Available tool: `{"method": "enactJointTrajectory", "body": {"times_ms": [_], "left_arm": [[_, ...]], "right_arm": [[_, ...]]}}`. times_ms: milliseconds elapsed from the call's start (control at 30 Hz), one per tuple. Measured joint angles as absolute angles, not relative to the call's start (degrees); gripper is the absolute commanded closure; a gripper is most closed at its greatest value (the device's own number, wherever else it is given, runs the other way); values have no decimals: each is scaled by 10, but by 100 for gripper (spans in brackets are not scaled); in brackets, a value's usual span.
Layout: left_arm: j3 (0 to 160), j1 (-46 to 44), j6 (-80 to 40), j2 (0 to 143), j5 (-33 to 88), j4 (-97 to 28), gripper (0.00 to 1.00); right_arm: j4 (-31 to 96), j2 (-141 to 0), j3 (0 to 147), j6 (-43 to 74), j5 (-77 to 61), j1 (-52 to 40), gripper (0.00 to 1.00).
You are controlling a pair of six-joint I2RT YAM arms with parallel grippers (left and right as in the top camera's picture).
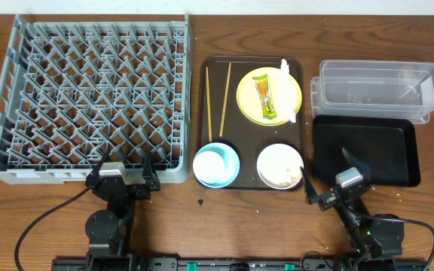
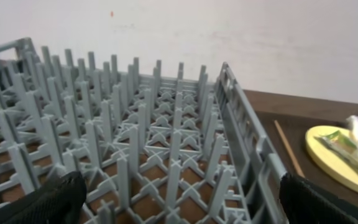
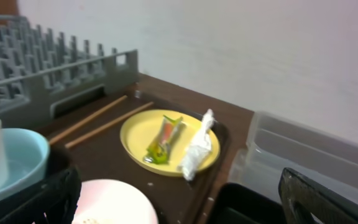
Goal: Sort waste into correct bins and load items into the dishwasher
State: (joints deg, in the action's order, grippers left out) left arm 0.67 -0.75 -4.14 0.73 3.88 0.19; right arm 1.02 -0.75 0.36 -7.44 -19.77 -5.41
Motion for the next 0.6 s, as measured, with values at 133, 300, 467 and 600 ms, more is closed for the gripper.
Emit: {"method": "enactJointTrajectory", "body": {"times_ms": [133, 300, 467, 600], "left_arm": [[11, -7, -47, 7, 83, 27, 0], [109, -8, -49, 37, 120, -34, 0], [323, -7, -52, 189, 142, -200, 0], [478, -7, -54, 334, 178, -319, 0]], "right_arm": [[2, -8, 14, -26, -227, -54, 1], [54, -39, 121, 17, -251, -54, 1], [157, -183, 313, 29, -263, -54, 1], [271, -343, 461, 36, -270, -54, 1]]}}
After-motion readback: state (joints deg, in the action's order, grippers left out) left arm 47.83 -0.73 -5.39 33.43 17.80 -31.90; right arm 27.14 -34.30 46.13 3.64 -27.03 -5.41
